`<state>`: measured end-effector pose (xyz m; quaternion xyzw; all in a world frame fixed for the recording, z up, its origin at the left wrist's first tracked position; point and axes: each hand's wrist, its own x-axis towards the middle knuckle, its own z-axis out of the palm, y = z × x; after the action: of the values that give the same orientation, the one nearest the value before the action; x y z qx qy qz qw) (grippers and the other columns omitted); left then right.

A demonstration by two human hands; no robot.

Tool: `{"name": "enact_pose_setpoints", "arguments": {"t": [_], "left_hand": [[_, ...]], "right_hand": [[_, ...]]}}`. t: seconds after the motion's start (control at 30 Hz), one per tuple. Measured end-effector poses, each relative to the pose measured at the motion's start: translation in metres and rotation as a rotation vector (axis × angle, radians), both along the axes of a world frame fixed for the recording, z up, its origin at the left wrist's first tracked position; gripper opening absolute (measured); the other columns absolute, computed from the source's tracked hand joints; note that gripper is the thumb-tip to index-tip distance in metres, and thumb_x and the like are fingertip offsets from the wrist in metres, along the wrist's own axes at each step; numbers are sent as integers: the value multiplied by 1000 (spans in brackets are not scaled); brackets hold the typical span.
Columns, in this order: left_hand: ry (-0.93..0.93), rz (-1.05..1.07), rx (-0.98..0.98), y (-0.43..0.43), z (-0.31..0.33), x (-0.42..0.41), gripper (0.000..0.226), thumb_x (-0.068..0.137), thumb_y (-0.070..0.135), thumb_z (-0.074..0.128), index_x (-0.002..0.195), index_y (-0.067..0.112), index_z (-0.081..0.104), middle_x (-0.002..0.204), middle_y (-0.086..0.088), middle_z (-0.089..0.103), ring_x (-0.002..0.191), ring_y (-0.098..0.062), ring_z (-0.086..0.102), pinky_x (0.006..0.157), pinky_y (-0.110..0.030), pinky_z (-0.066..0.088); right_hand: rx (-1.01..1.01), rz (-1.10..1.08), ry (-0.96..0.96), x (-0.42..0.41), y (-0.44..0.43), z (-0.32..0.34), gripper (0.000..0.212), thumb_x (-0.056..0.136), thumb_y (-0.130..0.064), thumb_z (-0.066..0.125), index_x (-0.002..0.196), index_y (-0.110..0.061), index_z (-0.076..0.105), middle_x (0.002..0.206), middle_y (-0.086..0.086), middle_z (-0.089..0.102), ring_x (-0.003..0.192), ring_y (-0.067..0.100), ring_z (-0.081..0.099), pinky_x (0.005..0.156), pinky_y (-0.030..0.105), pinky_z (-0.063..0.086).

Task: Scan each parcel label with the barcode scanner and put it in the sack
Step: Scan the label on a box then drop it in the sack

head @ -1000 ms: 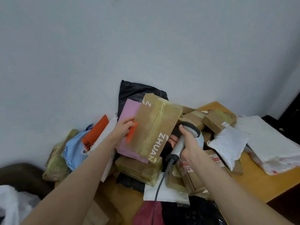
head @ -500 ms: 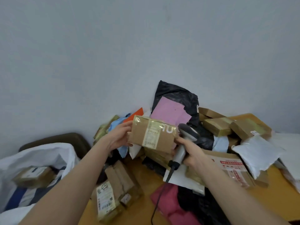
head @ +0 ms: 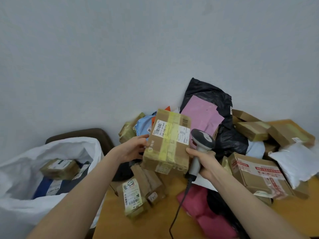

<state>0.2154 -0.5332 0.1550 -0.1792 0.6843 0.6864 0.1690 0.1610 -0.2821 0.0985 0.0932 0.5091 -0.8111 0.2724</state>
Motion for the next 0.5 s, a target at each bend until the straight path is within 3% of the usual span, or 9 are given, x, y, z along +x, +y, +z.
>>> {"name": "enact_pose_setpoints", "arguments": {"t": [0.07, 0.13, 0.2, 0.33, 0.5], "left_hand": [[-27, 26, -37, -4, -2, 7, 53, 77, 24, 64, 129, 18, 55, 106, -3, 69, 89, -19, 66, 75, -35, 52], [-66, 101, -102, -9, -5, 9, 37, 89, 31, 63, 122, 16, 58, 111, -8, 68, 100, -26, 65, 82, -41, 52], [-80, 170, -122, -15, -11, 10, 29, 91, 30, 62, 116, 14, 60, 106, -10, 69, 99, -28, 65, 87, -45, 52], [-53, 337, -98, -30, -24, 12, 33, 90, 30, 62, 117, 12, 61, 111, -13, 69, 108, -33, 64, 94, -48, 51], [-63, 178, -279, -56, -34, 8, 45, 86, 28, 67, 129, 24, 57, 113, -6, 68, 106, -27, 64, 96, -48, 50]], "right_hand": [[46, -6, 34, 4, -8, -2, 27, 75, 7, 75, 100, 0, 69, 91, 16, 73, 82, 32, 69, 82, 46, 57], [72, -13, 75, 9, -15, -2, 26, 75, 9, 74, 99, 2, 68, 89, 16, 73, 80, 31, 69, 82, 46, 57], [83, -29, 99, 11, -21, -3, 19, 77, 8, 73, 91, -3, 68, 85, 13, 72, 76, 29, 67, 80, 44, 56], [72, -61, 89, 13, -26, -4, 16, 81, -3, 75, 88, -12, 64, 88, 7, 67, 80, 22, 63, 67, 34, 54], [91, -56, 77, 24, -42, -13, 15, 82, -5, 74, 91, -13, 64, 82, 2, 69, 77, 16, 63, 59, 27, 50]]}}
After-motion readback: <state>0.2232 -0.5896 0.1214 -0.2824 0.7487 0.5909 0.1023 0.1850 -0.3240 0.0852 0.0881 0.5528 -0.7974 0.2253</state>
